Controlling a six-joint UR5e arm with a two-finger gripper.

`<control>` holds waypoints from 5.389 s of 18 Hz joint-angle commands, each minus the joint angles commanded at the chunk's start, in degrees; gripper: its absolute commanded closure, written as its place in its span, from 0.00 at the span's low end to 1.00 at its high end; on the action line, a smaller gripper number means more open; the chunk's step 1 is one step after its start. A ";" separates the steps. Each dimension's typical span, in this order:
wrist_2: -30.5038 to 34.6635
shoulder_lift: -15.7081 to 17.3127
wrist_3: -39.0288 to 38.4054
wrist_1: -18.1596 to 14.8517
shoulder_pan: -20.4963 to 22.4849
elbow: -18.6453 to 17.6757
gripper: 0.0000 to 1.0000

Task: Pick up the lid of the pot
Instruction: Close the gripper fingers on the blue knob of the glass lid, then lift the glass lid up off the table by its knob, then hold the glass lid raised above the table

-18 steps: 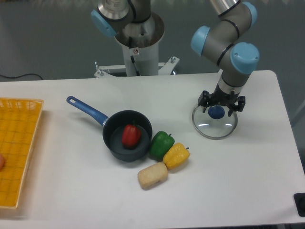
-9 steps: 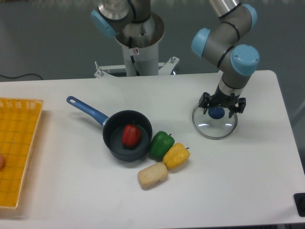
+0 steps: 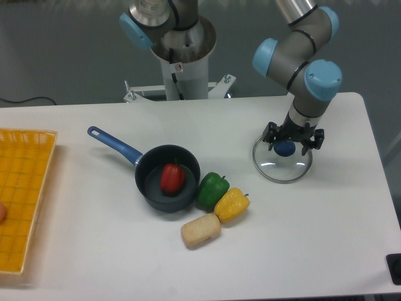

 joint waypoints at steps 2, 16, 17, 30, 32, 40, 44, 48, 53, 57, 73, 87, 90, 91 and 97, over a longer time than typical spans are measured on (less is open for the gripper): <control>0.09 -0.09 0.00 0.00 0.00 0.00 0.00; 1.67 -1.05 0.18 1.93 -0.09 -0.35 0.01; 1.67 -1.14 0.18 2.28 -0.09 -0.53 0.01; 2.37 -1.14 0.09 3.52 -0.53 -2.02 0.01; 2.37 -1.14 0.09 3.52 -0.53 -2.02 0.01; 2.29 -0.70 0.35 3.34 -0.44 -1.93 0.08; 2.29 -0.62 0.26 3.34 -0.53 -2.02 0.13; 2.29 -0.62 0.26 3.34 -0.53 -2.02 0.15; 2.29 -0.53 0.35 3.34 -0.53 -1.93 0.19; 2.29 -0.53 0.35 3.25 -0.44 -1.93 0.28; 2.46 0.88 0.09 3.08 -0.70 -1.14 0.37; 2.90 4.48 -0.53 -9.47 -3.25 4.56 0.37; 2.99 5.18 -2.54 -12.65 -4.92 6.32 0.36; 2.99 5.18 -2.98 -13.70 -5.27 6.94 0.36; 2.81 5.97 -3.25 -16.52 -5.36 8.44 0.36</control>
